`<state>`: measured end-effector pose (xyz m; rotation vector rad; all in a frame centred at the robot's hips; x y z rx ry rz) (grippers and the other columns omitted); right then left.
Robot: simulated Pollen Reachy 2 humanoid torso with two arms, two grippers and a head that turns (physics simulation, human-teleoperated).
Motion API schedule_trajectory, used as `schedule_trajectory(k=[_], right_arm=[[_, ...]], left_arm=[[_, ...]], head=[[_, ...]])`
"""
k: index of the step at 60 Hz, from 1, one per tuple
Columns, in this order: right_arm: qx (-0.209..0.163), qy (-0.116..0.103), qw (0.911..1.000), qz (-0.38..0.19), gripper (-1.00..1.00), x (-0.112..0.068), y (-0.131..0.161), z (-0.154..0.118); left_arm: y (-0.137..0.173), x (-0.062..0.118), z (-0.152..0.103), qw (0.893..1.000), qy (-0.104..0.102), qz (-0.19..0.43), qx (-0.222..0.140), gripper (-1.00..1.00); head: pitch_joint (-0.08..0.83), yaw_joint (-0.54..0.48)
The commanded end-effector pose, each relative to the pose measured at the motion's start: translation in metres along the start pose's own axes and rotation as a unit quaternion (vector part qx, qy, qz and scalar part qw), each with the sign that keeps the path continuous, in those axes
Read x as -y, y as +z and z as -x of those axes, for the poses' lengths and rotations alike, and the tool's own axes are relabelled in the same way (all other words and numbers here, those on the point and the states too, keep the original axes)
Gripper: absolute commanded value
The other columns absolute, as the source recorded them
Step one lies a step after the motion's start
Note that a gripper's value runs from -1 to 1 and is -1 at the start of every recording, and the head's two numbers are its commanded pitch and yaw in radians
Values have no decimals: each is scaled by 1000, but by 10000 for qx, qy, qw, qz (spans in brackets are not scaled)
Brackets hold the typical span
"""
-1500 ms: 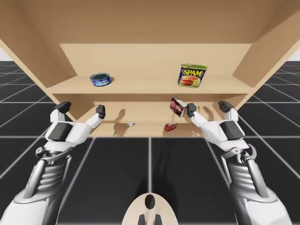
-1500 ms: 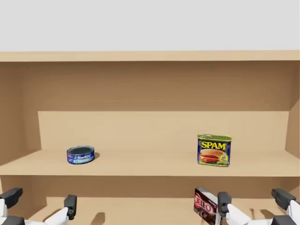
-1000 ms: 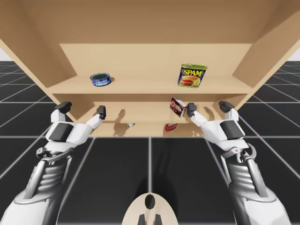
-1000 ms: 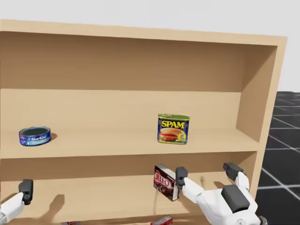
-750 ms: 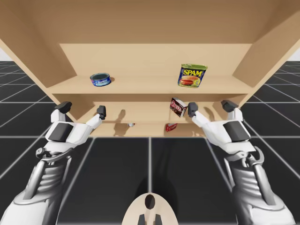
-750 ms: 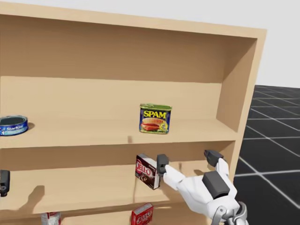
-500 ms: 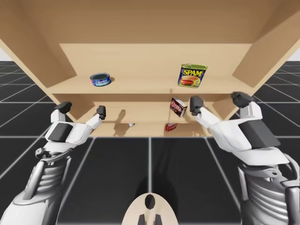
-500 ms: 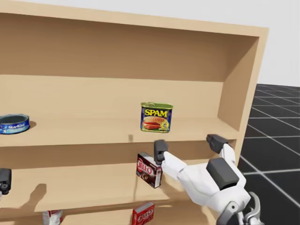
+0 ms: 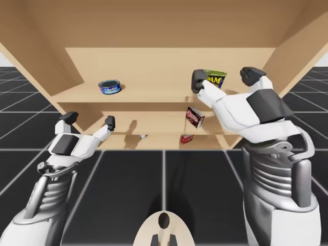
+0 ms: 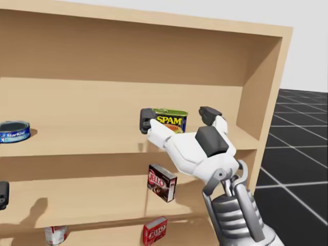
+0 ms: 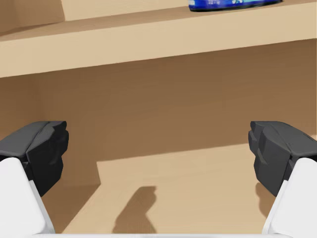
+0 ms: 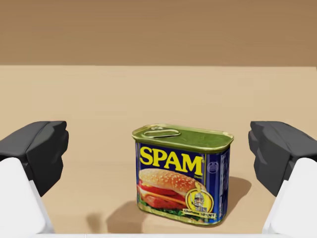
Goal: Look through the shelves, find the meat can, and take it.
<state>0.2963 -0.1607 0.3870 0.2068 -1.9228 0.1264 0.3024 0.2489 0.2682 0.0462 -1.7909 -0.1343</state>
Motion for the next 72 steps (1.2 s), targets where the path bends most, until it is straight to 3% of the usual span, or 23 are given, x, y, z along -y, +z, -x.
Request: schedule_trajectory(k=[1,19,35,41,43,44,45,47,58,65,72], right_arm=[[-1387,-237,9892,411,-1000,-13,-23,18],[-1779,-40,9788,1010,-1000,-11,-57,38],[-2116,41,9717,1051,-1000,-7,-84,57],[-2096,176,9729,955,-1000,-6,-87,62],[-2038,240,9731,1043,-694,-7,-87,63],[-1959,233,9739,1123,348,-6,-86,64],[-1984,177,9737,1103,908,-6,-87,64],[-2001,181,9735,1095,1000,-6,-87,64],[-1967,86,9748,1047,1000,0,-86,57],[-1658,-30,9815,955,1000,2,-83,36],[-1326,21,9870,907,1000,0,-75,10]], left_arm=[[0,-1,0,10000,13,1,-9,-1000],[0,-3,0,10000,34,11,-16,-1000],[1,-3,-1,10000,59,53,-20,-1000],[1,-3,-1,10000,70,62,-18,-1000],[1,-3,-1,10000,69,62,-18,-1000],[1,-3,-1,10000,67,64,-20,-1000],[1,-3,-1,10000,67,65,-20,-1000],[1,-3,-1,10000,66,68,-21,-1000],[1,-2,-1,10000,63,68,-28,-1000],[1,-2,0,9999,65,75,-15,-1000],[1,-2,0,10000,66,68,-3,-1000]], head=[[171,-238],[183,-236],[195,-232],[199,-231],[199,-231],[201,-231],[201,-231],[202,-231],[208,-234],[208,-234],[211,-232]])
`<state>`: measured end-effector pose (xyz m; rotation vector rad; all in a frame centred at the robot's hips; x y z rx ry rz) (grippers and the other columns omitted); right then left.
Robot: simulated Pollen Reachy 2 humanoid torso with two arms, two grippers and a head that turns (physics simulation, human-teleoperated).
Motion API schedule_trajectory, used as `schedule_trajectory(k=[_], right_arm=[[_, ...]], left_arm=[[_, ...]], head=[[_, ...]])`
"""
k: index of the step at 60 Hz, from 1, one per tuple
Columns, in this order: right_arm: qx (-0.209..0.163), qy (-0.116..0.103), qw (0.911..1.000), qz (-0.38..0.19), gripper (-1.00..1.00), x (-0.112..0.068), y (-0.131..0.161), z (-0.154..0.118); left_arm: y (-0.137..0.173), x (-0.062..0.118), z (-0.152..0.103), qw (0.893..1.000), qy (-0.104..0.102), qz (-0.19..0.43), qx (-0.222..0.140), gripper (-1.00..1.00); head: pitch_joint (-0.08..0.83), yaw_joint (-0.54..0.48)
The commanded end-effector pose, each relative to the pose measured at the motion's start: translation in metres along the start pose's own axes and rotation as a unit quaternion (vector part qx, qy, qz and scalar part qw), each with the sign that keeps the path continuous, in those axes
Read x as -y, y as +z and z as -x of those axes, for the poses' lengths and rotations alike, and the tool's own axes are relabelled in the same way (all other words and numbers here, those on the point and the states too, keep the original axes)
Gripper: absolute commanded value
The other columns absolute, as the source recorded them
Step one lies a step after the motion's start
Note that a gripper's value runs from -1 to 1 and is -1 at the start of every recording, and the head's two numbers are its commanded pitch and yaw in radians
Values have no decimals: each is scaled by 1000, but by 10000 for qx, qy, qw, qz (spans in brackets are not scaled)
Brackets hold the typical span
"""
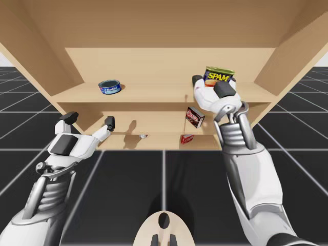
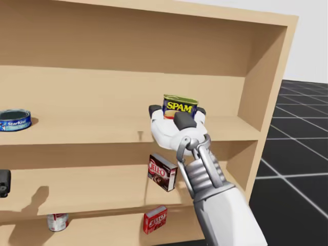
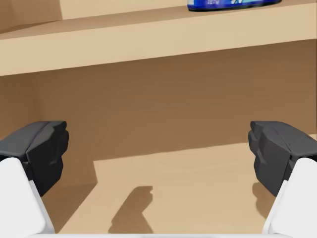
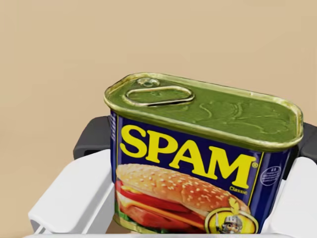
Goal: Look through the shelves, find the meat can, and take it.
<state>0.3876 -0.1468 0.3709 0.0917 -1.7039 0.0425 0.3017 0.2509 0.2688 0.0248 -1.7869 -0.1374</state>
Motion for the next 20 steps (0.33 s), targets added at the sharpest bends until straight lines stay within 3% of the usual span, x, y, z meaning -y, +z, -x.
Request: schedule_trajectory(k=[1,10,20], right_arm=[[-188,-81,9994,289,1000,-4,17,-38],[-10,4,9998,181,1000,-6,39,-48],[198,239,9995,-30,1000,-11,87,-45]], left_arm=[[0,0,0,10000,2,-4,13,-1000],[0,0,0,10000,-4,-4,13,-1000],[0,0,0,10000,-11,-5,13,-1000]], head=[[211,-231],[213,-234],[216,-232]])
